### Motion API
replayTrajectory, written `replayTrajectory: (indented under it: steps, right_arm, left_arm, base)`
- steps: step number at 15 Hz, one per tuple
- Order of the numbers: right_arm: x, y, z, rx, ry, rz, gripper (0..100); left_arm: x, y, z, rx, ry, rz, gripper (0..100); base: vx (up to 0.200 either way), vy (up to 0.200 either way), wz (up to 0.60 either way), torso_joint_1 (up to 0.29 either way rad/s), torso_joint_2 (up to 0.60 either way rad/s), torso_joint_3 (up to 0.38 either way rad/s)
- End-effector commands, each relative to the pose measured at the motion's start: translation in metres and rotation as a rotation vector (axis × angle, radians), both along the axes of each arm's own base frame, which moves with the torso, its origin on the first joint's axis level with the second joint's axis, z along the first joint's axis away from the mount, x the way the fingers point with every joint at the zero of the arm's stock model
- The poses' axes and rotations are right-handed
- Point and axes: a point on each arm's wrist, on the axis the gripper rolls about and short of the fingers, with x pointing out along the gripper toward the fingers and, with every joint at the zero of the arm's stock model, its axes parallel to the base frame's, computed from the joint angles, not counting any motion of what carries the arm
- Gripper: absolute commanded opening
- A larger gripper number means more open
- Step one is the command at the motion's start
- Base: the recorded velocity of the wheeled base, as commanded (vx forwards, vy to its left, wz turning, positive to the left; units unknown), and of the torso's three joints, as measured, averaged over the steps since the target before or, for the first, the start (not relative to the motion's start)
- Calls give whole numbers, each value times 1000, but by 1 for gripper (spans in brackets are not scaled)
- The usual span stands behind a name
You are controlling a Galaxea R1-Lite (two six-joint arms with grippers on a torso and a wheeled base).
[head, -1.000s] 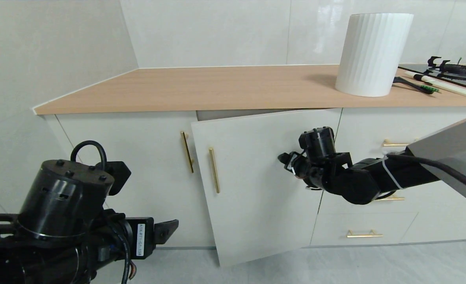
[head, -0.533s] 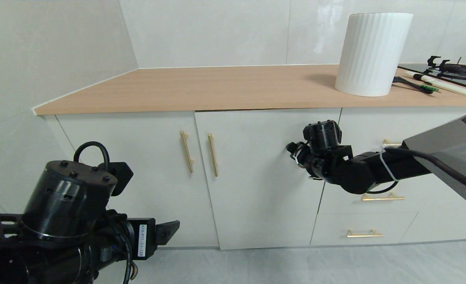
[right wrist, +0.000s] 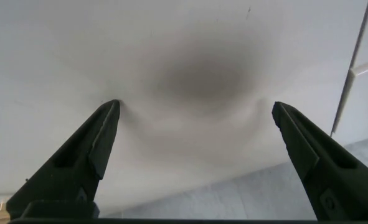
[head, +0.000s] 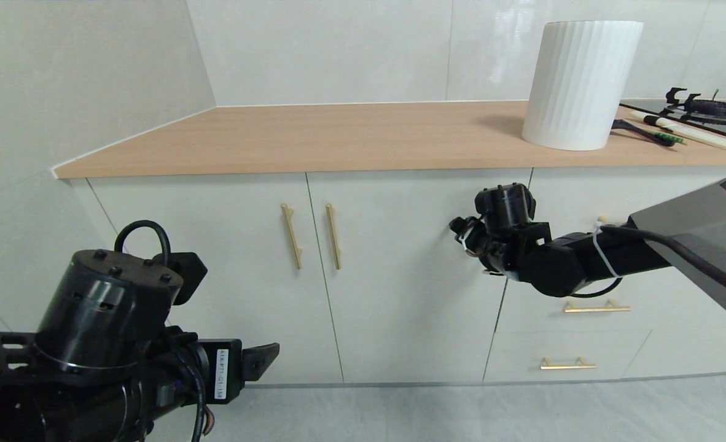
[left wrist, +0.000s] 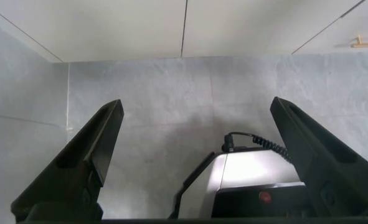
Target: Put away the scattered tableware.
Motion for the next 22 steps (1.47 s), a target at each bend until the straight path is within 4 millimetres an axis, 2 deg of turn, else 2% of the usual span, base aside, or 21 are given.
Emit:
replayTrajectory:
  steps: [1,2,3,4,6,7,8,9,10,11,12,13,14,16,18,19,22]
  right_arm:
    - [-8,-3,11,5,-6,6,100]
    - [-19,-5,17,0,0,18,100]
    - [-46,-5,32,-15,-2,59,100]
    - [-71,-16,50,-49,-22,81,100]
    - [-124,-47,86,-128,-92,109,100]
    - [-158,-67,101,-172,-135,118,100]
    - [-189,-85,110,-213,-176,108,100]
    - [-228,-109,111,-295,-209,90,100]
    - [-260,-129,105,-369,-235,62,100]
    - [-260,-129,105,-369,-235,62,100]
    - [-333,-175,86,-484,-336,-18,100]
    - [-356,-194,70,-582,-307,-162,100]
    - [-374,-201,61,-632,-304,-243,100]
    - [-415,-208,44,-682,-369,-293,100]
    - [-446,-211,23,-714,-396,-329,100]
    - [-444,-211,20,-711,-358,-359,100]
    - [-452,-207,9,-747,-333,-530,100]
  left_arm:
    - [0,0,0,1,-1,1,100]
    - [-1,1,1,-2,-4,1,100]
    - [-3,3,5,-12,-21,1,100]
    - [-8,6,10,-23,-45,3,100]
    - [-21,18,26,-22,-139,43,100]
    - [-32,30,30,-25,-183,85,100]
    - [-44,40,28,-26,-205,103,100]
    - [-63,54,23,-33,-234,113,100]
    - [-79,66,16,-23,-260,125,100]
    - [-79,66,16,-23,-260,125,100]
    - [-116,97,-3,15,-341,181,100]
    - [-136,109,-13,37,-391,203,100]
    - [-148,116,-18,60,-426,214,100]
    - [-176,128,-31,144,-489,262,100]
    - [-195,131,-47,227,-533,292,100]
    - [-200,130,-58,264,-551,309,100]
    - [-195,128,-79,311,-494,448,100]
  base:
    - [0,0,0,0,0,0]
    - [0,0,0,0,0,0]
    - [0,0,0,0,0,0]
    - [0,0,0,0,0,0]
    - [0,0,0,0,0,0]
    - [0,0,0,0,0,0]
    - [0,0,0,0,0,0]
    - [0,0,0,0,0,0]
    - [0,0,0,0,0,0]
    - [0,0,0,0,0,0]
    - [0,0,0,0,0,0]
    - [0,0,0,0,0,0]
    - [0,0,0,0,0,0]
    - [0,0,0,0,0,0]
    - [0,0,0,0,0,0]
    - [0,0,0,0,0,0]
    - [0,0,0,0,0,0]
